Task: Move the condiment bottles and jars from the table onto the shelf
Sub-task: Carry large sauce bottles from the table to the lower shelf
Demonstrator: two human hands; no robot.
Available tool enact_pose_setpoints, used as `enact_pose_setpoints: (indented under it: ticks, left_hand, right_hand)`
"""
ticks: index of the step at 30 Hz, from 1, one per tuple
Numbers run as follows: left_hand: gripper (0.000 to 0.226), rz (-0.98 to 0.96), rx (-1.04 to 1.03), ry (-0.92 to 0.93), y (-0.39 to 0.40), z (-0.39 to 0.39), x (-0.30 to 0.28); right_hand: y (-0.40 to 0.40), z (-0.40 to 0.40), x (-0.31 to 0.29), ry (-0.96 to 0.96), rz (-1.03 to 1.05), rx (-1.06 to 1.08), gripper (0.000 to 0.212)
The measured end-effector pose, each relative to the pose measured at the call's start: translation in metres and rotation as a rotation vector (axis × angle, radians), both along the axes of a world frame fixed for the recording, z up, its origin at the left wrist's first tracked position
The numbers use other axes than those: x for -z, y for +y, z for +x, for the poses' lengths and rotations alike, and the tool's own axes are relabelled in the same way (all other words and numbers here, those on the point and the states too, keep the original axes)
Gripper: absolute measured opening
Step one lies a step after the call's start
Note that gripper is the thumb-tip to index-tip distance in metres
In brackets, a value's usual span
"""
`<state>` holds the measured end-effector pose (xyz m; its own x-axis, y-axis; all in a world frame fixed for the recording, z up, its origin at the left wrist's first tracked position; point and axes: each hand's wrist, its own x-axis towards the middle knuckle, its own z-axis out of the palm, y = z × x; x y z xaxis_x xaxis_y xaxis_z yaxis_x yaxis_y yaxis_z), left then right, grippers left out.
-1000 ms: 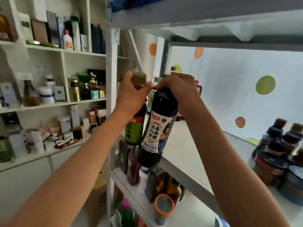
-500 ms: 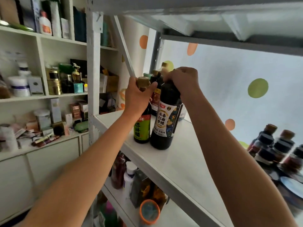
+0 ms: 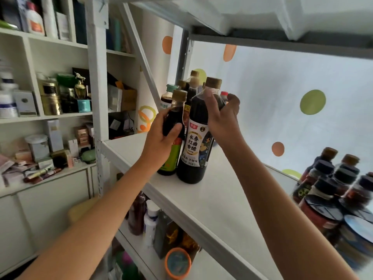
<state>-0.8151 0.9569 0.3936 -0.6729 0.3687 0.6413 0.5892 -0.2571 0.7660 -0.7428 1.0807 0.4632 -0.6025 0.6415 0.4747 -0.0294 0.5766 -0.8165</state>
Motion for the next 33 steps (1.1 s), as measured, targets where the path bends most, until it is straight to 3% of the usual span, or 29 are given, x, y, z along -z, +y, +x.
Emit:
enact_pose_setpoints:
  ticks: [2,4,6,8,17,24,33]
  left_hand:
    - [0.053,-0.086,-0.022,0.043,-0.01,0.003,0.022]
    - [0.074,-0.221,-0.17,0.03,-0.017,-0.003,0.035]
    - [0.095,-0.376,-0.293,0.012,-0.021,-0.007,0.04]
    - [0.101,-0.426,-0.33,0.031,-0.018,-0.006,0.042]
    - [0.071,-0.336,-0.305,-0.06,0.008,-0.043,0.043]
    - [0.056,-0.32,-0.243,-0.151,0.042,-0.08,0.037]
    - [0.05,-0.329,-0.267,-0.085,0.064,-0.112,0.042]
  right_hand:
    - [-0.005,0.01,0.016,-0.162,0.036,-0.007,0.109]
    - [-0.011,0.02,0.04,-0.331,0.041,-0.055,0.111]
    - [-0.015,0.028,0.062,-0.353,0.044,-0.1,0.103]
    - [-0.011,0.03,0.068,-0.293,0.036,-0.112,0.091]
    - [0.006,-0.005,0.065,-0.213,0.017,-0.133,0.077]
    - [0.025,-0.045,0.07,-0.164,-0.005,-0.01,0.073]
    - [0.033,-0.075,0.078,-0.161,0.026,0.133,0.083]
